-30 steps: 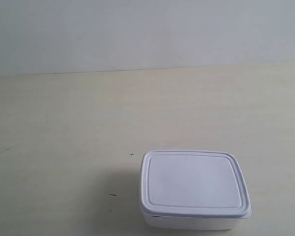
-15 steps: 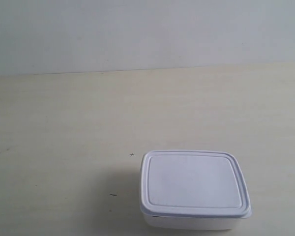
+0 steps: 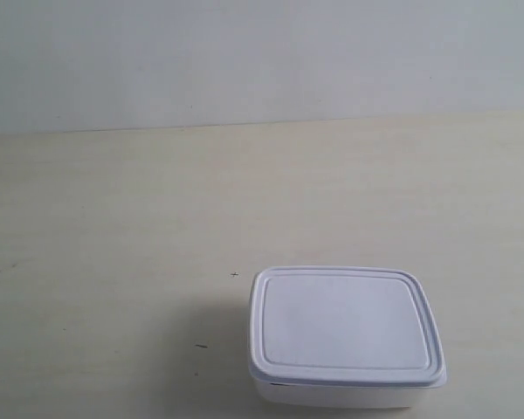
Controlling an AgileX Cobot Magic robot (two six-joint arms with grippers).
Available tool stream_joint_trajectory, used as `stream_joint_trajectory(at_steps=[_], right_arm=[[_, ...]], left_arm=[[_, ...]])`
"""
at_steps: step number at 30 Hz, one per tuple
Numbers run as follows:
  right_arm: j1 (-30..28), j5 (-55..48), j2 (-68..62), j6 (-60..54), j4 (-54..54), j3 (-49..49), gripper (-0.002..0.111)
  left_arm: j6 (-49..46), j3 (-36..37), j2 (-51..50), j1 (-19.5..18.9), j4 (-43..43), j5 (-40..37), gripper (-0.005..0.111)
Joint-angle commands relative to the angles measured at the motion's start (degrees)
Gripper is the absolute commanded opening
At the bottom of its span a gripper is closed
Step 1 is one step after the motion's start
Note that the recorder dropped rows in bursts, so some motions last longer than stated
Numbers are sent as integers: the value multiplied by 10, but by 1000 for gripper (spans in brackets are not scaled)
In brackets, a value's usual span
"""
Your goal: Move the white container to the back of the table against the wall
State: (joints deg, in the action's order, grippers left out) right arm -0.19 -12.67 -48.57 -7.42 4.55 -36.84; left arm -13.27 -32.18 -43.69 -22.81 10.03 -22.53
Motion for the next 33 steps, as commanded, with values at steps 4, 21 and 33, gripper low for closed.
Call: stream_joint_trajectory(at_steps=[4,21,33], right_arm=[[2,8,3,0,1,-5,0],[98,-66,-11,107,159,-5,0],[255,-286,-55,49,164,-5,0]], left_arm=[[0,-4,6,134,6,2,0],[0,-4,3,200,6,4,0],[9,-4,3,200,40,-1,0]])
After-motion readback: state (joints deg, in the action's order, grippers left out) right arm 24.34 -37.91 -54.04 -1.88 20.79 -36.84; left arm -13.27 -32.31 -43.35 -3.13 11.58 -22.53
